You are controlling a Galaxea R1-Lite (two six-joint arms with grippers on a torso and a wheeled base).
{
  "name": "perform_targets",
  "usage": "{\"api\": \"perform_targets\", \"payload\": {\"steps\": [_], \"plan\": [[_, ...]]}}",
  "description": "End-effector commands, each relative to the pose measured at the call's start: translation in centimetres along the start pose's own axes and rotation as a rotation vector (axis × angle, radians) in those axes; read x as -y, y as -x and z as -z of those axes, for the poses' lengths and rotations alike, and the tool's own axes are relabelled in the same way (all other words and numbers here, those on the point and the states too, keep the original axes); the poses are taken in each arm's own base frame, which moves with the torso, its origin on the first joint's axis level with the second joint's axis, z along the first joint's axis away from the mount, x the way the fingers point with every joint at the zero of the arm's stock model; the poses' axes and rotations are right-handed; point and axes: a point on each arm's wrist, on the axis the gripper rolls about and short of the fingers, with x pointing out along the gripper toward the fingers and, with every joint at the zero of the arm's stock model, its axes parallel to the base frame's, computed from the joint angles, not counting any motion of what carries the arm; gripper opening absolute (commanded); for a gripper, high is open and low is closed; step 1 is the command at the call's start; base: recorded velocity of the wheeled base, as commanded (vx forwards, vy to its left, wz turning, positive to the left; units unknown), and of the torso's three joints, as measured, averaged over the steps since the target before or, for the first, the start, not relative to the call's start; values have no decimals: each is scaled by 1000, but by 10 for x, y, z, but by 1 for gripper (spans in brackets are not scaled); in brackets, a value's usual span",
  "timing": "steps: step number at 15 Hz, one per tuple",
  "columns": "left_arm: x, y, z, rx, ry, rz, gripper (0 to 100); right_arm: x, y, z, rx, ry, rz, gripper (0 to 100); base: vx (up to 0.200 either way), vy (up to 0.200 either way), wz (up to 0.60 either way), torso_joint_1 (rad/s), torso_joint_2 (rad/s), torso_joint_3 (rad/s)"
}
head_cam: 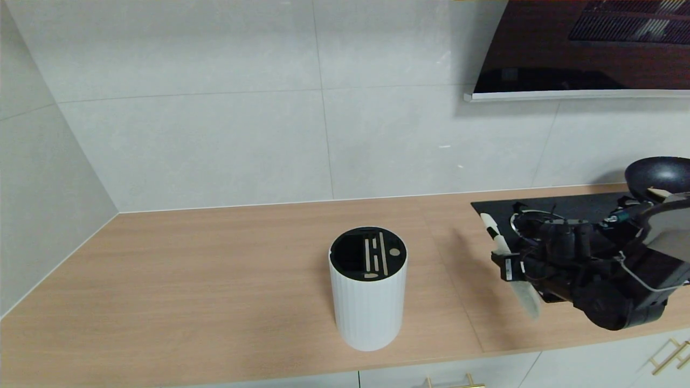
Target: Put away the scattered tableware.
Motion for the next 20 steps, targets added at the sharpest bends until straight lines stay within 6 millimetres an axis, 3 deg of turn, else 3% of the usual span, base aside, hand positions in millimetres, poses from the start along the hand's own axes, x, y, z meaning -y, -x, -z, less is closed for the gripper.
{"api": "perform_targets", "payload": {"steps": [1,4,6,7,8,9,11,13,14,16,20], "plan": [[0,0,0,1,3,0,100,-18,66,-67,174,13,-61,0,0,0,0,0,0,0],[0,0,-1,7,-10,0,100,-53,109,-102,230,42,-164,0,0,0,0,0,0,0],[1,8,-48,75,-3,109,100,-82,131,-121,300,53,-208,0,0,0,0,0,0,0],[3,3,-92,54,23,176,100,-102,139,-130,340,57,-233,0,0,0,0,0,0,0],[5,-12,-122,24,33,211,100,-115,146,-138,369,56,-257,0,0,0,0,0,0,0],[6,-17,-130,12,33,224,100,-119,148,-139,374,56,-265,0,0,0,0,0,0,0],[14,-75,-180,-101,43,321,100,-142,164,-141,388,62,-303,0,0,0,0,0,0,0],[18,-121,-184,-224,71,329,100,-155,172,-136,385,63,-298,0,0,0,0,0,0,0],[21,-153,-175,-290,87,324,100,-165,178,-133,382,65,-324,0,0,0,0,0,0,0],[30,-188,-160,-338,138,348,100,-178,186,-121,352,78,-375,0,0,0,0,0,0,0],[98,-216,-160,-395,490,654,100,-201,199,-102,294,120,-462,0,0,0,0,0,0,0]]}}
